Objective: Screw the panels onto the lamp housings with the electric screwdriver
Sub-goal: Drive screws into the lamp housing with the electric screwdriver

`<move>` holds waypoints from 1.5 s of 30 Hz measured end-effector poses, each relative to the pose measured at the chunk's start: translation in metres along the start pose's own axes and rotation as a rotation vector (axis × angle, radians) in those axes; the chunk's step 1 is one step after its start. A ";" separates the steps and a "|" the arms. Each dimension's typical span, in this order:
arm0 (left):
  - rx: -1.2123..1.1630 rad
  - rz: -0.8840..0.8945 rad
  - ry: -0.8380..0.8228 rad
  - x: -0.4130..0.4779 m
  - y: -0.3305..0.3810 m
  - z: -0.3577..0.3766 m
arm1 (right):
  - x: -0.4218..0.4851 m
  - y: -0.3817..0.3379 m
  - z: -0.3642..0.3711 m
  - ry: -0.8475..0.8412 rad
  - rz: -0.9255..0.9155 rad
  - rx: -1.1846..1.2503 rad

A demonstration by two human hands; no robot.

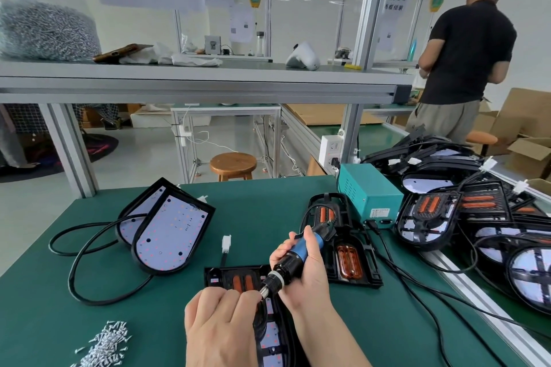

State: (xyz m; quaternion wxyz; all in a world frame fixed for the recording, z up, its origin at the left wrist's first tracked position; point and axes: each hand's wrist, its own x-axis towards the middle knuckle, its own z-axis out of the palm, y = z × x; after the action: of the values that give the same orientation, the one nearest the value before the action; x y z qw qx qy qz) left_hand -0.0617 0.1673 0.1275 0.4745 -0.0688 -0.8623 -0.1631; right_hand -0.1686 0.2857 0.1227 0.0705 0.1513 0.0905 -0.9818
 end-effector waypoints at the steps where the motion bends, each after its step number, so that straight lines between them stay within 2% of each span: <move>1: 0.003 -0.001 -0.002 0.000 0.000 0.000 | 0.000 0.000 0.000 0.000 0.000 -0.001; 11: -0.020 -0.025 0.012 0.002 0.000 -0.003 | 0.002 -0.001 -0.002 0.007 0.000 -0.002; 18: -0.048 0.020 -0.005 0.001 -0.012 0.002 | 0.002 -0.003 0.000 0.023 0.007 -0.003; 25: -0.129 0.032 -0.066 -0.002 -0.019 0.003 | 0.001 -0.003 0.000 0.024 0.004 0.001; 28: -0.180 -0.100 -0.065 -0.002 -0.020 -0.001 | 0.002 -0.004 0.000 0.027 0.008 0.005; 30: -0.232 -0.267 -0.078 0.000 -0.025 -0.001 | 0.002 -0.004 -0.001 0.030 0.006 0.002; 32: -0.315 -0.507 -0.106 0.002 -0.032 -0.001 | 0.002 -0.003 -0.001 0.028 0.000 -0.004; 34: -0.381 -0.759 -0.214 0.005 -0.038 -0.001 | 0.002 -0.002 -0.001 0.019 -0.007 -0.016; 36: -0.409 -0.902 -0.404 0.006 -0.043 -0.001 | 0.002 -0.002 -0.001 0.018 -0.011 -0.022; 39: -0.546 -1.009 -0.557 0.009 -0.050 -0.004 | 0.001 -0.001 -0.001 0.016 -0.009 -0.027; 43: -0.663 -1.017 -0.721 0.015 -0.059 -0.005 | 0.000 -0.001 -0.001 0.006 -0.009 -0.030; 45: -0.697 -1.020 -0.748 0.015 -0.061 -0.003 | 0.000 -0.001 -0.001 0.001 -0.006 -0.028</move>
State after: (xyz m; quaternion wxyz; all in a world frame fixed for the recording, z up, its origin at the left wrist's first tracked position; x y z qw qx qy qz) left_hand -0.0839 0.1081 0.1286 -0.0370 0.1436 -0.7896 -0.5954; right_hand -0.1689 0.2867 0.1220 0.0695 0.1505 0.1048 -0.9806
